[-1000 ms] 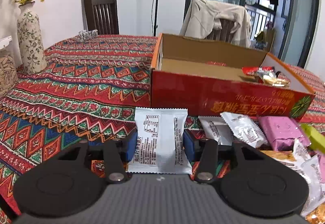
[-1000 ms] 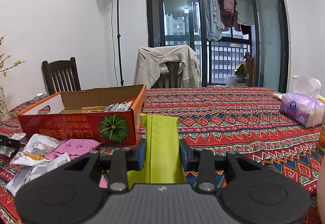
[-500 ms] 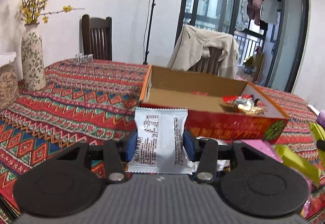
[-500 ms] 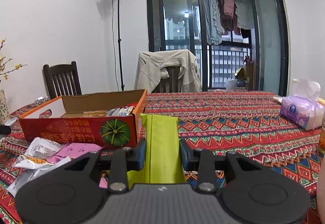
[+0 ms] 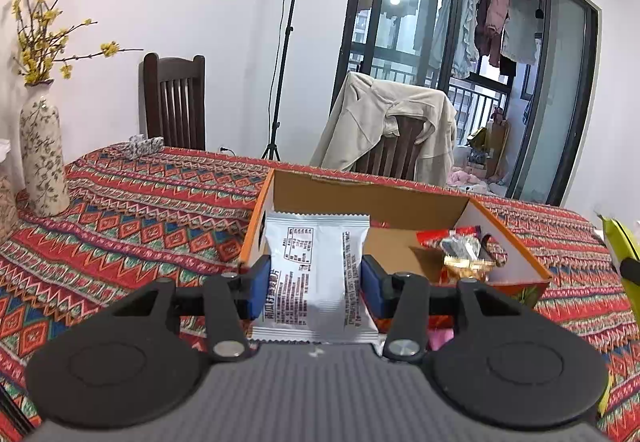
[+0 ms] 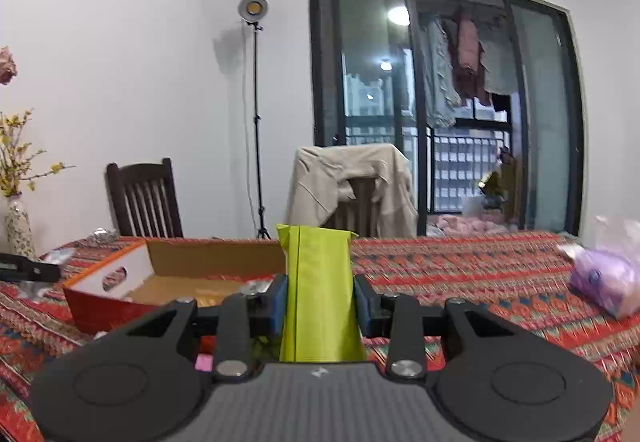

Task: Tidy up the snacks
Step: 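Lift both held snacks and carry them over the orange box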

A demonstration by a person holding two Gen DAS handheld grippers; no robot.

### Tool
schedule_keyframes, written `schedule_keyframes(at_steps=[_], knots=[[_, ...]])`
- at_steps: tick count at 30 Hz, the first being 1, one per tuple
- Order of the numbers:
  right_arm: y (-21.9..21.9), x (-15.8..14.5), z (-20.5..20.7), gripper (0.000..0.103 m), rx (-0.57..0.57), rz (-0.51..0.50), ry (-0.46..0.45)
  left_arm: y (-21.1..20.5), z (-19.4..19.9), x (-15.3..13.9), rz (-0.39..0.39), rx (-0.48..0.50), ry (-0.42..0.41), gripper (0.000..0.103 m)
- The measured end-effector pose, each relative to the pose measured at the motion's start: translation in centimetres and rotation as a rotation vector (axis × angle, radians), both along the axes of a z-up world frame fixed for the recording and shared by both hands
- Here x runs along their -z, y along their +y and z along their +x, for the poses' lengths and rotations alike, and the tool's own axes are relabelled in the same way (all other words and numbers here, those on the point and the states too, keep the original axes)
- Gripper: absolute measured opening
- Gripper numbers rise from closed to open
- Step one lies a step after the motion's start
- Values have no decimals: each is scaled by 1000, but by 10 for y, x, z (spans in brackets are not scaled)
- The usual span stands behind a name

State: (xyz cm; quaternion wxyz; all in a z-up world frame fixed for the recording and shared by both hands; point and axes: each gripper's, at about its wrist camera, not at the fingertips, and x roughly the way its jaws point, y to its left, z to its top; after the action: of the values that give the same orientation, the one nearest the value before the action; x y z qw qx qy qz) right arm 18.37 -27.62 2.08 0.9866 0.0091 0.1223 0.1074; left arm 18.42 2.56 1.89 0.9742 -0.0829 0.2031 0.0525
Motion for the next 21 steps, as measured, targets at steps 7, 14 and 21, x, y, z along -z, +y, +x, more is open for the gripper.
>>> schedule_keyframes(at_steps=[7, 14, 21], knots=[[34, -22, 29, 33, -64, -11, -45, -5, 32, -8, 13, 3, -12, 48], [76, -37, 73, 33, -122, -6, -51, -9, 71, -11, 19, -20, -28, 48], [111, -37, 117, 33, -146, 13, -35, -6, 98, -4, 26, -87, -61, 48]])
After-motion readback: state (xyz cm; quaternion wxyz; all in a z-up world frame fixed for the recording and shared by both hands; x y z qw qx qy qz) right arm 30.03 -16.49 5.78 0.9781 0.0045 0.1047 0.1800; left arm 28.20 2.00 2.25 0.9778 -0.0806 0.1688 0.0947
